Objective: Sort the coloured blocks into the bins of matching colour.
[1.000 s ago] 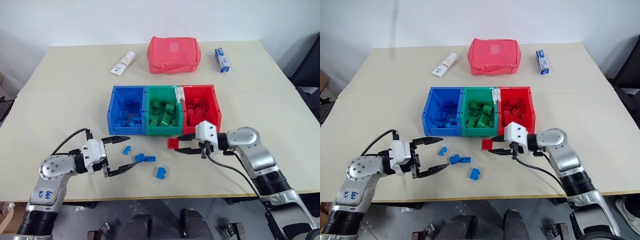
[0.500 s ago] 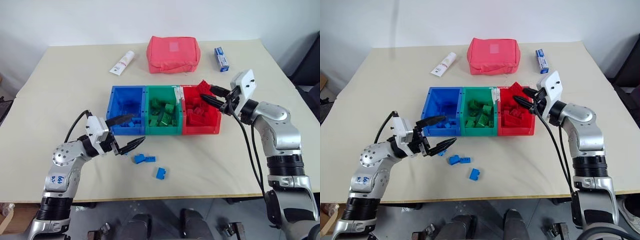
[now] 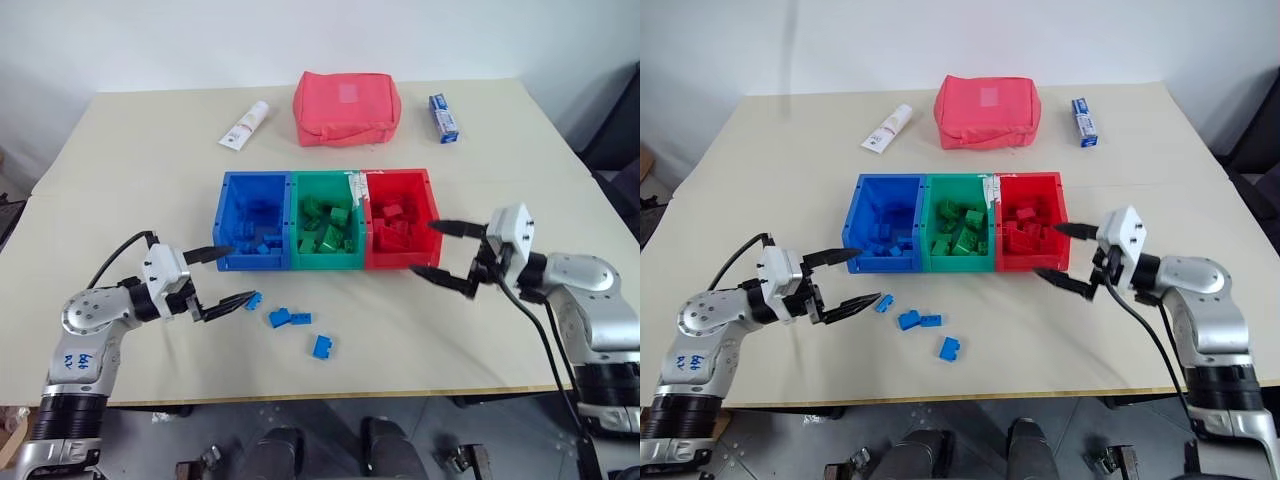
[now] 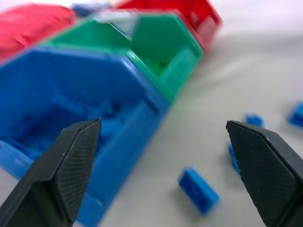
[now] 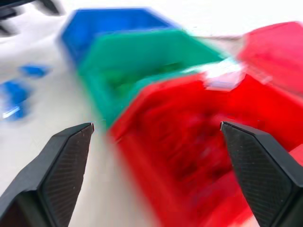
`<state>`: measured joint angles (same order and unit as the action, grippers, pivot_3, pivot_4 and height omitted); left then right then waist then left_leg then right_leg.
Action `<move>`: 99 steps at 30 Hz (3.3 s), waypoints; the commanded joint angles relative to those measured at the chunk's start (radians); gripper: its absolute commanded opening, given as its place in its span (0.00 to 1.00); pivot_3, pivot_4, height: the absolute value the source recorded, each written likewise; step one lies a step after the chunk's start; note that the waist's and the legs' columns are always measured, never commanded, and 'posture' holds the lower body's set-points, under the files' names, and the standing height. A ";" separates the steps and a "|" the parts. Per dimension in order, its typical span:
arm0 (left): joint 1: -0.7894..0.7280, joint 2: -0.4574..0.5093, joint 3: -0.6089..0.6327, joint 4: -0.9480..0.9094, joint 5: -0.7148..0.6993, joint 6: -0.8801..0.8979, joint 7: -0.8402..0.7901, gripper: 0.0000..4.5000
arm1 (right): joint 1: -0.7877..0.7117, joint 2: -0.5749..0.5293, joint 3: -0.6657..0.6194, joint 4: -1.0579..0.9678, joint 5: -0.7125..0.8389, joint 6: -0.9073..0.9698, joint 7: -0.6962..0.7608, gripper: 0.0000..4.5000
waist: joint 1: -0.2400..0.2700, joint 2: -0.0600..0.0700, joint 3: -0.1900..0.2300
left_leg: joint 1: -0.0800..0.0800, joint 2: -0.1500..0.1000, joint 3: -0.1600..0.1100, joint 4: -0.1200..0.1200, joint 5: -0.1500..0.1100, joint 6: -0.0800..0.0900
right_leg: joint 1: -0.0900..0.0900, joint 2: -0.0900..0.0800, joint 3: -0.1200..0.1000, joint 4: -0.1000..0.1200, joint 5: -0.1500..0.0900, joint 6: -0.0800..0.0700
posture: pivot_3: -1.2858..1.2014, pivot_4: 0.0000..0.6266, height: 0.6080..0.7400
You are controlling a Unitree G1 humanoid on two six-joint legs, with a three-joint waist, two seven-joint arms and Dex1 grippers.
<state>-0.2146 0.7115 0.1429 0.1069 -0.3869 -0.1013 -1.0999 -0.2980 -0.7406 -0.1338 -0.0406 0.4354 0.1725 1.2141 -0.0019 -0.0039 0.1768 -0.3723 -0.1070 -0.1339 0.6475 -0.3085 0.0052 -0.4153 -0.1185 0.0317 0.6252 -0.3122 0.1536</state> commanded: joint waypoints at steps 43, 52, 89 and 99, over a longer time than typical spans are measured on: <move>-0.205 -0.117 -0.559 -0.209 0.374 0.245 0.018 0.32 | 0.504 -0.119 -0.119 -0.430 0.097 -0.007 -0.015 1.00 | 0.033 -0.001 0.001 | 0.003 0.003 0.006 0.005 -0.003 0.002 | 0.005 0.002 0.004 -0.003 0.003 0.003 | 0.52 0.24 1.00; -0.164 -0.254 -0.257 -0.296 0.120 0.347 0.202 0.32 | 0.373 -0.012 -0.100 -0.435 0.183 0.045 -0.134 1.00 | 0.025 -0.003 0.002 | 0.002 0.003 0.006 0.004 -0.003 0.002 | 0.003 0.003 0.004 -0.002 0.003 0.003 | 0.52 0.24 1.00; -0.025 0.210 0.065 0.029 0.079 0.054 -0.120 1.00 | 0.132 -0.036 0.025 -0.142 0.041 -0.122 0.058 1.00 | 0.018 -0.004 0.002 | 0.002 0.003 0.006 0.002 -0.003 0.002 | 0.003 0.002 0.003 -0.003 0.003 0.001 | 0.52 0.24 1.00; -0.072 0.083 -0.224 -0.385 0.142 0.386 0.028 1.00 | 0.152 -0.041 0.044 -0.175 0.046 -0.102 0.067 1.00 | 0.026 -0.004 0.002 | 0.001 0.003 0.007 0.003 -0.004 0.003 | 0.002 0.002 0.003 -0.003 0.003 0.000 | 0.52 0.24 1.00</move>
<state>-0.2619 0.8093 -0.0514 -0.1984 -0.2624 0.2055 -1.1304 -0.1464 -0.7710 -0.0830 -0.1769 0.4702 0.0712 1.2796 0.0237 -0.0081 0.1791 -0.3712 -0.1035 -0.1272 0.6501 -0.3123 0.0083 -0.4134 -0.1158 0.0351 0.6221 -0.3091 0.1540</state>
